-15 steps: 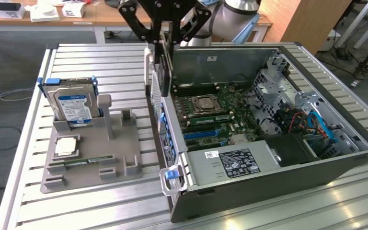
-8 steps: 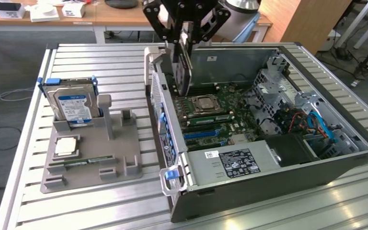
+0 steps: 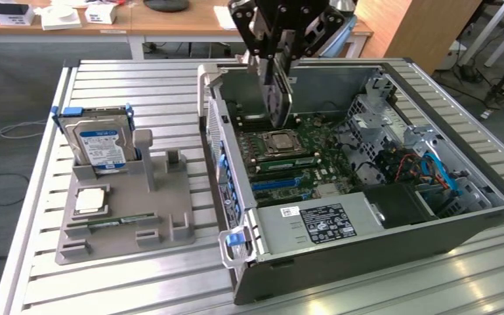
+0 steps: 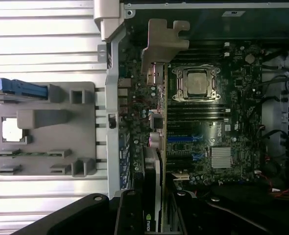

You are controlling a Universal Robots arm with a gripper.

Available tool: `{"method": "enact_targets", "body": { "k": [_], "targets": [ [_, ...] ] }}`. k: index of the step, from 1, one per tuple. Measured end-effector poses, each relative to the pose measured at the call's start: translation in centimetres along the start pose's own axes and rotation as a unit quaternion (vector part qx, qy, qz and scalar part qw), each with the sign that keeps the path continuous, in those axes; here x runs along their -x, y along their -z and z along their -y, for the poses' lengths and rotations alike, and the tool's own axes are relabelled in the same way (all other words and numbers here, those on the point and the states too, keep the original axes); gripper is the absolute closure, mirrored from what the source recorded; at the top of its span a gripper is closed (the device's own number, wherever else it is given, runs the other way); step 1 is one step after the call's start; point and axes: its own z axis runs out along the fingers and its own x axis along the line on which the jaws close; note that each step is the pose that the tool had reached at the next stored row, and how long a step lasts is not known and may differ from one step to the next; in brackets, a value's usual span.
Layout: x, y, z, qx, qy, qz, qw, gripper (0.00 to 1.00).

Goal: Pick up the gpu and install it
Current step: 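Pick up the gpu and move the gpu toward the slot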

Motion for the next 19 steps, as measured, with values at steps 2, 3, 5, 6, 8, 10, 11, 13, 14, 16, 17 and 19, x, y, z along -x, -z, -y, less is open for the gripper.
{"method": "enact_targets", "body": {
  "k": [2,3,5,6,8,10,11,13,14,16,17,19],
  "targets": [
    [0.9,0.0,-0.04,0.0002,0.0,0.0,1.0,0.73],
    [1.4,0.0,-0.06,0.0003,0.001,0.0,1.0,0.73],
    [2.3,0.0,-0.1,0.0005,0.001,0.0,1.0,0.73],
    [2.7,0.0,-0.12,0.0005,0.001,0.0,1.0,0.73],
    [3.6,0.0,-0.16,0.0007,0.001,-0.0001,1.0,0.73],
    [4.6,0.0,-0.19,0.0008,0.002,-0.0001,1.0,0.73],
    [5.0,0.0,-0.21,0.0009,0.002,-0.0001,1.0,0.73],
    [5.9,0.0,-0.25,0.0009,0.002,-0.0001,1.0,0.73],
    [6.4,0.0,-0.27,0.001,0.003,-0.0001,1.0,0.73],
    [7.3,0.0,-0.31,0.0011,0.003,-0.0001,1.0,0.73],
    [7.8,0.0,-0.33,0.0012,0.003,-0.0001,1.0,0.73],
    [8.6,0.0,-0.37,0.0013,0.003,-0.0001,1.0,0.73]
  ]
}}
